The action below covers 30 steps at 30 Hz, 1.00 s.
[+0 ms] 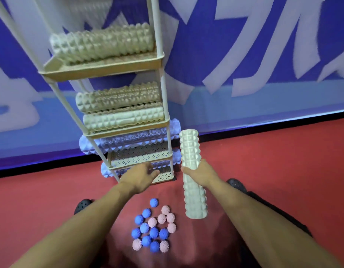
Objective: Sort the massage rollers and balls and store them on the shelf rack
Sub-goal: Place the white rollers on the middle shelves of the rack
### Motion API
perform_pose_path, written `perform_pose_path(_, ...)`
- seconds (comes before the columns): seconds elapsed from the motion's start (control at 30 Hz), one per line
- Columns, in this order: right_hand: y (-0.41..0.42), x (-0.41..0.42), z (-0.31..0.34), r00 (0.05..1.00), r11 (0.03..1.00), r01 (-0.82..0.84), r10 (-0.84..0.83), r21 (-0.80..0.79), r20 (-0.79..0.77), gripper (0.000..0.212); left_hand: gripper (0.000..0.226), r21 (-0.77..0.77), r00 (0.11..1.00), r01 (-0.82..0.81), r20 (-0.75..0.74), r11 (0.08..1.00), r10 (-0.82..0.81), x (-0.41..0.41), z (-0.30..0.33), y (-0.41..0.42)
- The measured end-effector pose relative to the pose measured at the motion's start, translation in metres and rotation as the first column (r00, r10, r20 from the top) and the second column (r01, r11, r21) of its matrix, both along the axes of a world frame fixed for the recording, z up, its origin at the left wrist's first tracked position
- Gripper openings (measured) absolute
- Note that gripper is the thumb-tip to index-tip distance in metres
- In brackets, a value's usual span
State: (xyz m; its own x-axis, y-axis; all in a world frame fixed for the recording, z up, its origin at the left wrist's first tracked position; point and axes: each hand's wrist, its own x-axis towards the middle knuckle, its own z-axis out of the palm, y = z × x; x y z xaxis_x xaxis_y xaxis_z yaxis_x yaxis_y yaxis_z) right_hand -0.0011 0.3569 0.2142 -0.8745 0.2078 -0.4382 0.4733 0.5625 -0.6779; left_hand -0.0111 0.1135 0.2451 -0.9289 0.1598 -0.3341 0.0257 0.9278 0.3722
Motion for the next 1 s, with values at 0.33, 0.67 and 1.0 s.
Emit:
perform_pose_path(0.33, -0.063, 0.044, 0.14, 0.981, 0.954, -0.054, -0.005, -0.294, -0.195, 0.072, 0.079, 0.126, 0.977, -0.038, -0.205, 0.991, 0.064, 0.057, 0.135, -0.03)
perform_pose_path(0.67, -0.148, 0.097, 0.242, 0.984, 0.577, 0.0, -0.144, -0.817, -0.102, 0.04, 0.094, 0.128, 0.91, 0.005, -0.411, 0.992, 0.049, 0.117, 0.231, -0.065)
perform_pose_path(1.0, -0.173, 0.11, 0.275, 0.978, 0.567, -0.198, 0.055, -0.8, -0.203, 0.046, 0.092, -0.171, 0.849, -0.038, -0.526, 0.985, -0.058, 0.13, 0.268, -0.089)
